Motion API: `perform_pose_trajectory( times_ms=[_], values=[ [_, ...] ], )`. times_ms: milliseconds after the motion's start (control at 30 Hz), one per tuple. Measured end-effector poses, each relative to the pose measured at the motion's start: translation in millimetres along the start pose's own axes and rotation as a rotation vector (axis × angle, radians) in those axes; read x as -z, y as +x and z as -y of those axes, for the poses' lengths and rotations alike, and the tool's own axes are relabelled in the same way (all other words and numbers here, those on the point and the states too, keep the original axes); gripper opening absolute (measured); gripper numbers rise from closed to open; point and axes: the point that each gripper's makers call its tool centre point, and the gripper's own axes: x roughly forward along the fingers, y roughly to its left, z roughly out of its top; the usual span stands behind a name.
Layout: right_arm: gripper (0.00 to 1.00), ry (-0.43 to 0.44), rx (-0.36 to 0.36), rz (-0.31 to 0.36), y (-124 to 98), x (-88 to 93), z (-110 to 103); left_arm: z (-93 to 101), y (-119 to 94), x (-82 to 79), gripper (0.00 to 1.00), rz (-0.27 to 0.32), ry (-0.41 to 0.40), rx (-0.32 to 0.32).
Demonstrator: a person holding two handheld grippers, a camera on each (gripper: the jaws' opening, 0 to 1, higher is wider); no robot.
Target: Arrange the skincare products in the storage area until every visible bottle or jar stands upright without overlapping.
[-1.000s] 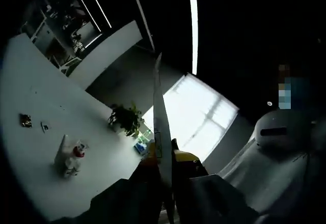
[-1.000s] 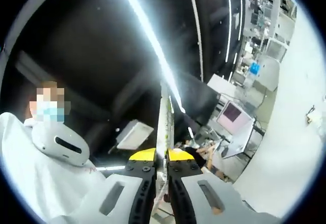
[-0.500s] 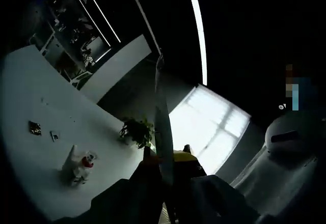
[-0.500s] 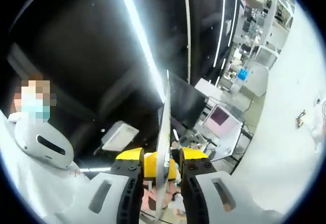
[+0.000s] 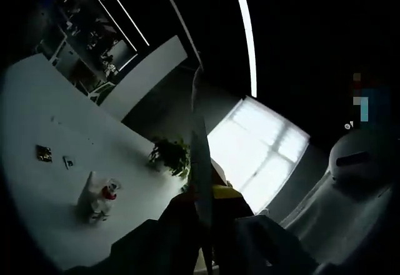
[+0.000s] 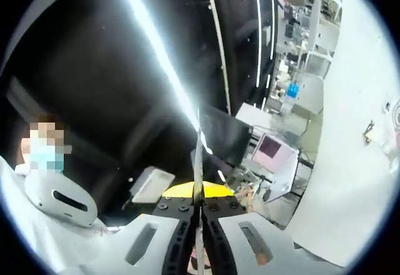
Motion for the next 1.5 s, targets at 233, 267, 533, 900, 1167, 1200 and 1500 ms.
perform_pose_trajectory(
  times_ms=[233, 267, 533, 900, 1167, 1200, 1500],
  values=[
    [0.01, -0.028, 0.007, -0.038, -9, -6.3, 0, -5.9, -10, -24.3, 0.21, 0.057, -0.004, -0.015],
    [0.01, -0.029, 0.005, -0.041, -9, -4.9, -1, -6.0, -10, -25.2, 0.18, 0.054, 0.005, -0.015],
    [0.01, -0.008, -0.015, -0.048, -6, 3.4, -4, 1.8, -3, -22.4, 0.00, 0.025, 0.010, 0.020],
    [0.03, -0.009, 0.030, -0.001, -8, 3.8, 3, -10.2, -3, -20.5, 0.00, 0.047, -0.064, 0.000],
    [0.04, -0.021, 0.097, -0.006, -12, 29.2, 12, -26.0, -9, -28.3, 0.00, 0.056, -0.179, 0.014],
    [0.04, -0.012, 0.114, 0.011, -12, 30.2, 15, -28.5, -9, -25.9, 0.00, 0.034, -0.180, 0.012],
    [0.01, 0.007, 0.238, 0.047, -13, 46.7, 43, -57.0, -22, -13.5, 0.01, -0.030, -0.231, -0.034]
  ],
)
